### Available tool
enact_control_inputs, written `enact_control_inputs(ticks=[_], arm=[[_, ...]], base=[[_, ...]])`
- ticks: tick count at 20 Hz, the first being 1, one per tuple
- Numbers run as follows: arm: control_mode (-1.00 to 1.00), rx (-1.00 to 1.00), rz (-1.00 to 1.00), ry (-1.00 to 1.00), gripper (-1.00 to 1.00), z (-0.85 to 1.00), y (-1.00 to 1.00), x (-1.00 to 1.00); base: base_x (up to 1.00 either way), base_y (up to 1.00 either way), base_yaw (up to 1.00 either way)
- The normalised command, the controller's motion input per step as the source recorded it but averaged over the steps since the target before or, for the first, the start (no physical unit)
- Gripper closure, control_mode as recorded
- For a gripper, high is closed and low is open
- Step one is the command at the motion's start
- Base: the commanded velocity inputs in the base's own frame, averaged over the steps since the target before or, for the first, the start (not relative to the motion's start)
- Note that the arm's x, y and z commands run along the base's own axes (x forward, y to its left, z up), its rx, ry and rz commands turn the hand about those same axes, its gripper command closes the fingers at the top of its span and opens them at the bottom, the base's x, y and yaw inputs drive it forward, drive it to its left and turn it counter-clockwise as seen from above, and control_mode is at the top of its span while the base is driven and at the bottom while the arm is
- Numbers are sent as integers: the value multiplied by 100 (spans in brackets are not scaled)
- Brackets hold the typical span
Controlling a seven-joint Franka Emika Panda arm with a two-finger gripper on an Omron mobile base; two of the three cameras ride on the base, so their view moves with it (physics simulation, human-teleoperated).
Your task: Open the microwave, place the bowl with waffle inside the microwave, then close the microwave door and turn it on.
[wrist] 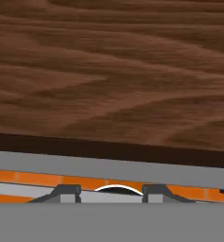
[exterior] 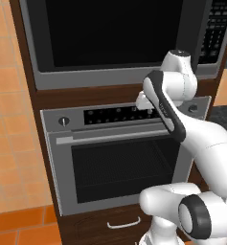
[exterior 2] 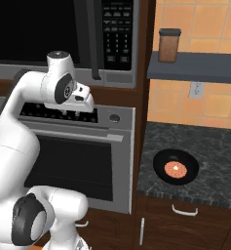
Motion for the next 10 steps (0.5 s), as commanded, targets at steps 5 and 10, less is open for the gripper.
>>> enact_control_inputs(ticks=[5, 10], arm=[[-100, 8, 5, -20, -100, 38, -7, -41], [-100, 6, 2, -41, -100, 89, -20, -63]], base=[[0, 0, 0], [0, 0, 0]])
